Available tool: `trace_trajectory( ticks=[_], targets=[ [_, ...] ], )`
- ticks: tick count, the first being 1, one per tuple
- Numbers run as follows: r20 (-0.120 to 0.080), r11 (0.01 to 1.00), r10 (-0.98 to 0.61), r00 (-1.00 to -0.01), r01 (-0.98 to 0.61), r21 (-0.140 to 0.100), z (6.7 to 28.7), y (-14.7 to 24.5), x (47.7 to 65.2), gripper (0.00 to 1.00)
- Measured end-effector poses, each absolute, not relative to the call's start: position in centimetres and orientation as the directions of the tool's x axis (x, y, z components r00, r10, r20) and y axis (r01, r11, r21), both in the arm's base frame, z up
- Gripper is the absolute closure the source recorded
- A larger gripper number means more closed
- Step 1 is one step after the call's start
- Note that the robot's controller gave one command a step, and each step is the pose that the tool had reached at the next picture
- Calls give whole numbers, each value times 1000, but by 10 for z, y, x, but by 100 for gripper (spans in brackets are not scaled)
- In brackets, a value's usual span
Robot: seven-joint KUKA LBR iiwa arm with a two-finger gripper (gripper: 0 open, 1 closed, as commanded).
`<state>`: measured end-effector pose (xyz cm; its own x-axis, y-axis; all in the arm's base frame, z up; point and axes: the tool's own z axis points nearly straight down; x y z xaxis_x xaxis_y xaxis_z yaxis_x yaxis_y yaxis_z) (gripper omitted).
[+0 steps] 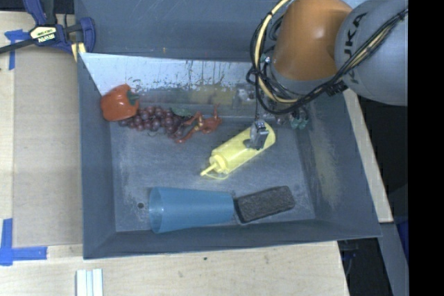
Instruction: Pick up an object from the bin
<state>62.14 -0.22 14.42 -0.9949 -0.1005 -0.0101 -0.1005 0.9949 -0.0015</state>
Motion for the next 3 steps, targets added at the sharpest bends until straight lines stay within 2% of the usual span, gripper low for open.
trace_trajectory(
  ticks=[1,2,3],
  targets=[
    [-25,999,-39,-999,-39,-2,155,15,617,0],
    [-9,963,-269,-963,-269,-3,76,13,619,0],
    [-22,964,-266,-964,-266,-5,101,13,620,100]
  ],
)
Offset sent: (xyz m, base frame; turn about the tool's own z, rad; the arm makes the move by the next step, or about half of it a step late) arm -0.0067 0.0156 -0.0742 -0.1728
